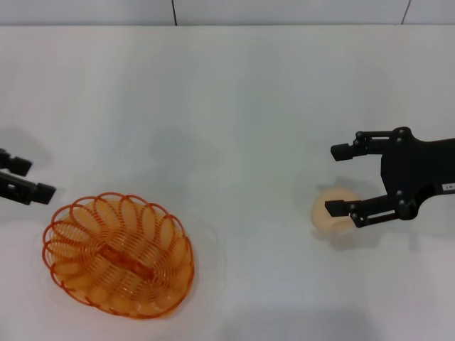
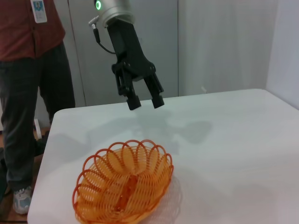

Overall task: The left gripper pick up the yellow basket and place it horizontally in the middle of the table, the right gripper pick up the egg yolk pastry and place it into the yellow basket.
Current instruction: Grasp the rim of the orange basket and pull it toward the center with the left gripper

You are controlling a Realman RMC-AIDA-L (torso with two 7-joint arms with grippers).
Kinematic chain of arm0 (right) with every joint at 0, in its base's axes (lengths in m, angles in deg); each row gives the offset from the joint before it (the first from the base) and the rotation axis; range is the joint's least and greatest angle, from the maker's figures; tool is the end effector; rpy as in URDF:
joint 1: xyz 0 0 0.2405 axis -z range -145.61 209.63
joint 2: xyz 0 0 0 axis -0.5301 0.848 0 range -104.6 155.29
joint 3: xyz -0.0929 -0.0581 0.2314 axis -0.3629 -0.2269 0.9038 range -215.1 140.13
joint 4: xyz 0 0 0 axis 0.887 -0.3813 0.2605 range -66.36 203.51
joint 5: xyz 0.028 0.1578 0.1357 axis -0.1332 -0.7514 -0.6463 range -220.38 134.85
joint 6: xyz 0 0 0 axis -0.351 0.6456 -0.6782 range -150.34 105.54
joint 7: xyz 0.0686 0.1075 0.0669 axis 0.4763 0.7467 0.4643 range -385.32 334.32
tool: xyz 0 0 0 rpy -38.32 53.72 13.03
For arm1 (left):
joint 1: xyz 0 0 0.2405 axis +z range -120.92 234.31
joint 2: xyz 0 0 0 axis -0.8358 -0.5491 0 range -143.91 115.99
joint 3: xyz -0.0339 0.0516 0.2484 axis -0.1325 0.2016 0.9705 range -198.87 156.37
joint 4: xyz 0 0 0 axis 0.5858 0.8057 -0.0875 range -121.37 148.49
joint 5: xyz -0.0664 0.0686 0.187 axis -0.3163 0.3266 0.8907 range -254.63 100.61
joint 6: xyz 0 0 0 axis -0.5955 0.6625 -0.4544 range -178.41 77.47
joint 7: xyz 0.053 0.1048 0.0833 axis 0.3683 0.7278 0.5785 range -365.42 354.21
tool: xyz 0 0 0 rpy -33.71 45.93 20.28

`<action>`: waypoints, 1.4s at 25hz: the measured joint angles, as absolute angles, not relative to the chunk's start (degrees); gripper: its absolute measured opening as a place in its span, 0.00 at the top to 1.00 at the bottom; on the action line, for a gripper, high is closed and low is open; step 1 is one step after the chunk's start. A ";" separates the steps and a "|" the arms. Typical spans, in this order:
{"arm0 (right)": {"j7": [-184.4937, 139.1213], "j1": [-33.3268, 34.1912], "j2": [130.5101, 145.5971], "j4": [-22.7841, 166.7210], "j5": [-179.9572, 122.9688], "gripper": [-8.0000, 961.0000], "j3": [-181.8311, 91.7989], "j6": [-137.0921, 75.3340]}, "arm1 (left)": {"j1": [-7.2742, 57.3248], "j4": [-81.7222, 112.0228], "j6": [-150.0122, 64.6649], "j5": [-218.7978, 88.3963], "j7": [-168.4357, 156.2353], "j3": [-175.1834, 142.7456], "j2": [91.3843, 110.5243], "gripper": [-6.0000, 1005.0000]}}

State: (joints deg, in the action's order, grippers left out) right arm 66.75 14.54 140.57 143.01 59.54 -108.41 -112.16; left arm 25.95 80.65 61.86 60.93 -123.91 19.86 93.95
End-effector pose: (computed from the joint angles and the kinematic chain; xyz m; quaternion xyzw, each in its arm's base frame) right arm 0.1980 0.3033 0.0319 -0.9834 0.0497 0.1496 0.0902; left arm -0.2691 0.3182 0.1343 -0.9214 -0.3750 0.0341 0.0958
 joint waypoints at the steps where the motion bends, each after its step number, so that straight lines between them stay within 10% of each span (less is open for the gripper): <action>1: 66.77 14.43 140.56 143.02 59.49 0.12 -108.40 -112.10 | 25.34 80.66 61.74 62.86 -124.72 19.83 93.91 0.18; 35: 66.61 13.10 140.65 141.80 58.22 0.12 -110.17 -110.02 | 18.09 64.95 51.62 79.22 -127.28 23.04 96.88 0.23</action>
State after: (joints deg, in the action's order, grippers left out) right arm 66.61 13.10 140.65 141.80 58.22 -110.17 -110.02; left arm 18.09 64.95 51.62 79.22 -127.28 23.04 96.88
